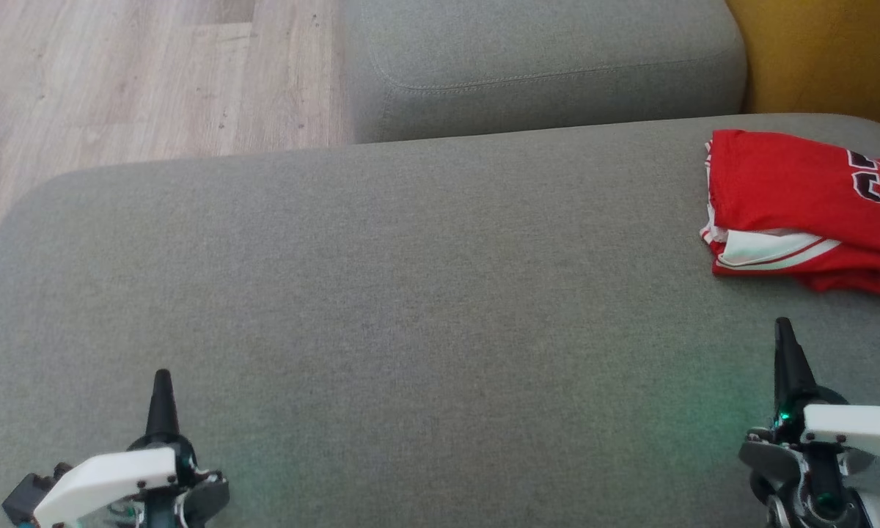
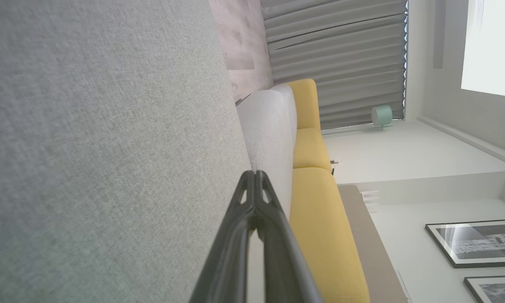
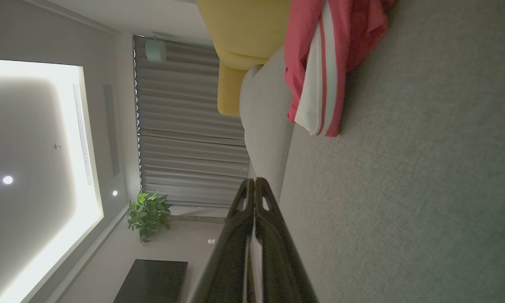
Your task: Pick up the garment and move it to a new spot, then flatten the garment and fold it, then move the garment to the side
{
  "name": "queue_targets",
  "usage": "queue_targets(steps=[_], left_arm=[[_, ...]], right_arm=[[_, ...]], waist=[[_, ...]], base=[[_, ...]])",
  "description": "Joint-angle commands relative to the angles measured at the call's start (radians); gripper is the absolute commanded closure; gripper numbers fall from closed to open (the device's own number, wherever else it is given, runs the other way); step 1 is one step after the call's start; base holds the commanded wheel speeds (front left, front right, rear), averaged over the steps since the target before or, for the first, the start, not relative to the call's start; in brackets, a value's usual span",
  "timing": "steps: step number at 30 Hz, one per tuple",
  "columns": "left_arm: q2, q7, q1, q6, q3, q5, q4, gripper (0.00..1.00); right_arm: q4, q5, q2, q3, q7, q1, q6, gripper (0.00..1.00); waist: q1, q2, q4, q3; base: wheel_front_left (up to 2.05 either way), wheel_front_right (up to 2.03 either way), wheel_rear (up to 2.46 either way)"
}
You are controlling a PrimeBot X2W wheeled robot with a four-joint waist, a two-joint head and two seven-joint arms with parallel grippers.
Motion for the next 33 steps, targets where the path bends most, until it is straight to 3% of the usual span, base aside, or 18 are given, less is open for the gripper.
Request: queue_targets(steps=[1,13,33], left_arm=[[0.014,0.008,-0.059,-0.012,0.039,-0.032,-0.024,1.00],[0.013,0.044,-0.085,-0.032,0.070,-0.170,-0.013,1.00],[0.006,0.051,-0.086,-0.032,0.079,-0.163,-0.013,1.00]], right_arm=[[-0.038,0.035,-0.020,0.011,0.010,-0.055,-0.001,1.00],[-0.039,0.175,-0.019,-0.009,0.045,-0.073,-0.001,1.00],[-0.038,0.170,-0.014,-0.015,0.050,-0.074,-0.001,1.00]], waist=[[0.0001,0.0000,-0.001,0.001],[0.0001,0.0000,-0.007,0.007],[0.0001,0.0000,-0.007,0.007]], base=[[0.00,0.00,0.00],[0.00,0.00,0.00],[0.00,0.00,0.00]])
